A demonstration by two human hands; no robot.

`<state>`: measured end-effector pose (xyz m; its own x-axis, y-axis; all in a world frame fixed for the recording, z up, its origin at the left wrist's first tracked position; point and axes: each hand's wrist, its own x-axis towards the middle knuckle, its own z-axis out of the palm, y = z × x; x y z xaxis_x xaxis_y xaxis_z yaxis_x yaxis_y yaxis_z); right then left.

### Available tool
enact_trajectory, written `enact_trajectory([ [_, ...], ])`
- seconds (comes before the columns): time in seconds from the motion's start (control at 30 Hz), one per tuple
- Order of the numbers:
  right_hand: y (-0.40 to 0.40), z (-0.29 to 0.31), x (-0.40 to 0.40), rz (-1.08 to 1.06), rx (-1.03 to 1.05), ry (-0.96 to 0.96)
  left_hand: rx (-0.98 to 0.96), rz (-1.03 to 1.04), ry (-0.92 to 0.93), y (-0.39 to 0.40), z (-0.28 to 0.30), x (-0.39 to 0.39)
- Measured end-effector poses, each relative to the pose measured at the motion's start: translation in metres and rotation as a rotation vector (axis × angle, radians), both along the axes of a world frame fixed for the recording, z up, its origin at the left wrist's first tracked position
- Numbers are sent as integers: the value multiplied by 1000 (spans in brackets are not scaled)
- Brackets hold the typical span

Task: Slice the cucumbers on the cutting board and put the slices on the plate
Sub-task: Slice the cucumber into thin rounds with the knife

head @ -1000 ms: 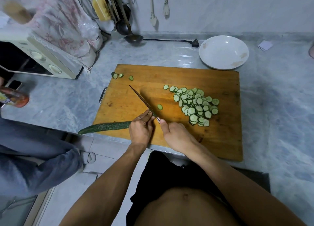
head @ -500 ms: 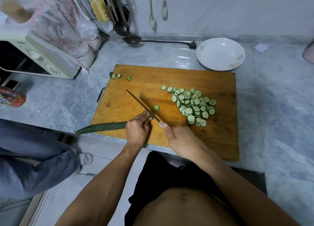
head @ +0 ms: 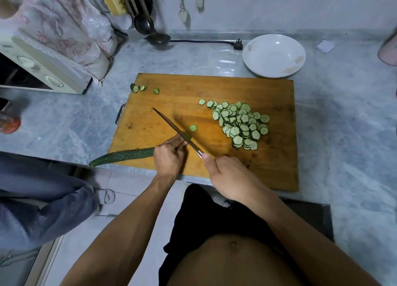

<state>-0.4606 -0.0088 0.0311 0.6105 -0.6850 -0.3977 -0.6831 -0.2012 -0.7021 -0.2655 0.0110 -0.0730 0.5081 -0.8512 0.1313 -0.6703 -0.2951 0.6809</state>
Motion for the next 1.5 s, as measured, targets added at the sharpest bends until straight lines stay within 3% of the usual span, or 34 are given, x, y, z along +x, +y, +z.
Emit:
enact_trajectory([
  [0.57,-12,-25,33,-119,47,17,-43,-18,-10,0,4,-1],
  [0.77,-16,-26,28,-70,-5,31,-64,25,44,-1,5,-4],
  [1.0,-4,-9,11,-7,-74,-1,-72,23,-25,0,6,-4],
  [1.5,-6,-9,11,-11,4,-10,-117,12,32,0,2,-3],
])
